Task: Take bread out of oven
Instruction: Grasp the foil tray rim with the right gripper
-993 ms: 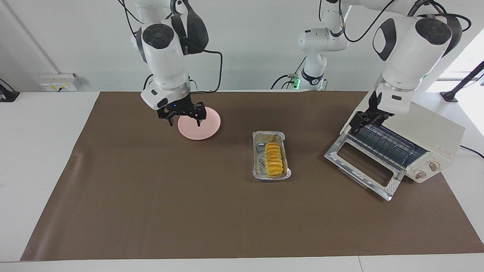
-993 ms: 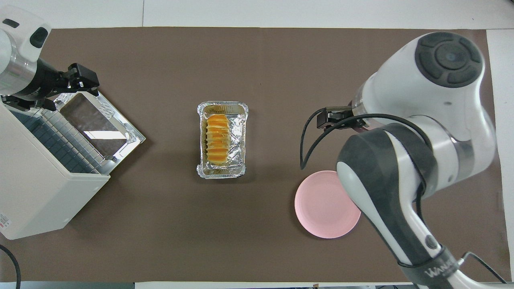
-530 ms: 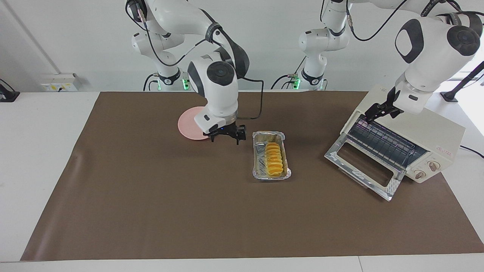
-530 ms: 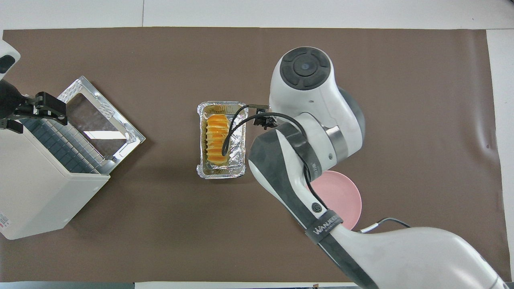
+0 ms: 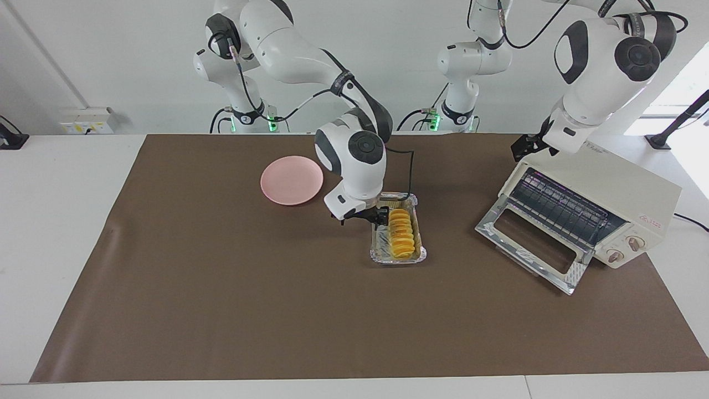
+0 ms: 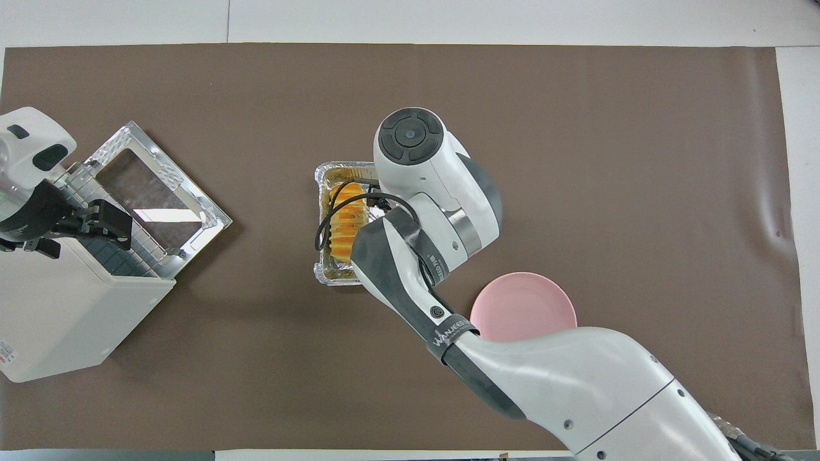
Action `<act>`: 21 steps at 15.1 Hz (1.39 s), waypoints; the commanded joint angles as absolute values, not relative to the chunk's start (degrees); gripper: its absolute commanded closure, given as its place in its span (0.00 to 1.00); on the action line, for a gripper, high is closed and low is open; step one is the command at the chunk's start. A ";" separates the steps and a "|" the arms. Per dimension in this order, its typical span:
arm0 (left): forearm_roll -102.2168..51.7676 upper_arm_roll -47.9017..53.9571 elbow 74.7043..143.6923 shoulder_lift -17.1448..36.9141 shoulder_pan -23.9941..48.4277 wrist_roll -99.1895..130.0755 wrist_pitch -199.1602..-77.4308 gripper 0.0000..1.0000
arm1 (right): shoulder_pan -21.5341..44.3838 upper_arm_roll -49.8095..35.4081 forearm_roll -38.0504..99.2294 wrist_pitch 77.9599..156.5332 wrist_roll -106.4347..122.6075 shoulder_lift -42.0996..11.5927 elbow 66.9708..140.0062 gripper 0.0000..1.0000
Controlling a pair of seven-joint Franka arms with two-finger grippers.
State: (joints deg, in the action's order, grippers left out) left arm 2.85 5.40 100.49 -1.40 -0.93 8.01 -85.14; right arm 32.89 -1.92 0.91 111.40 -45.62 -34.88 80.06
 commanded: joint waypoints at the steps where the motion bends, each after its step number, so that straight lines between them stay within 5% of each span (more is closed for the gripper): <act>1: 2.02 4.83 103.80 -3.87 -0.97 5.38 -89.73 0.00 | 33.13 -1.76 1.50 114.68 -46.49 -36.30 79.62 0.00; 9: 1.93 4.83 102.66 -3.34 -0.88 0.08 -90.62 0.00 | 35.07 -1.50 0.53 113.83 -47.55 -39.55 79.19 0.05; 10: 1.93 4.92 101.96 -2.73 -0.79 0.78 -90.27 0.00 | 34.98 -1.41 0.53 113.12 -47.46 -39.55 78.41 0.16; 13: 1.93 5.27 93.02 0.43 0.61 1.23 -84.48 0.00 | 34.63 -1.32 1.05 112.94 -47.46 -39.55 78.22 1.00; 21: 1.76 5.36 95.10 -0.53 0.35 4.39 -84.82 0.00 | 34.72 -1.41 0.97 112.77 -46.50 -39.29 77.35 1.00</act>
State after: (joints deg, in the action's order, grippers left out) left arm 2.71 5.76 95.03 -0.38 0.16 3.50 -85.92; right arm 35.41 -0.97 0.86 113.87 -46.73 -39.54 78.06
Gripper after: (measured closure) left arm 0.000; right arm 0.982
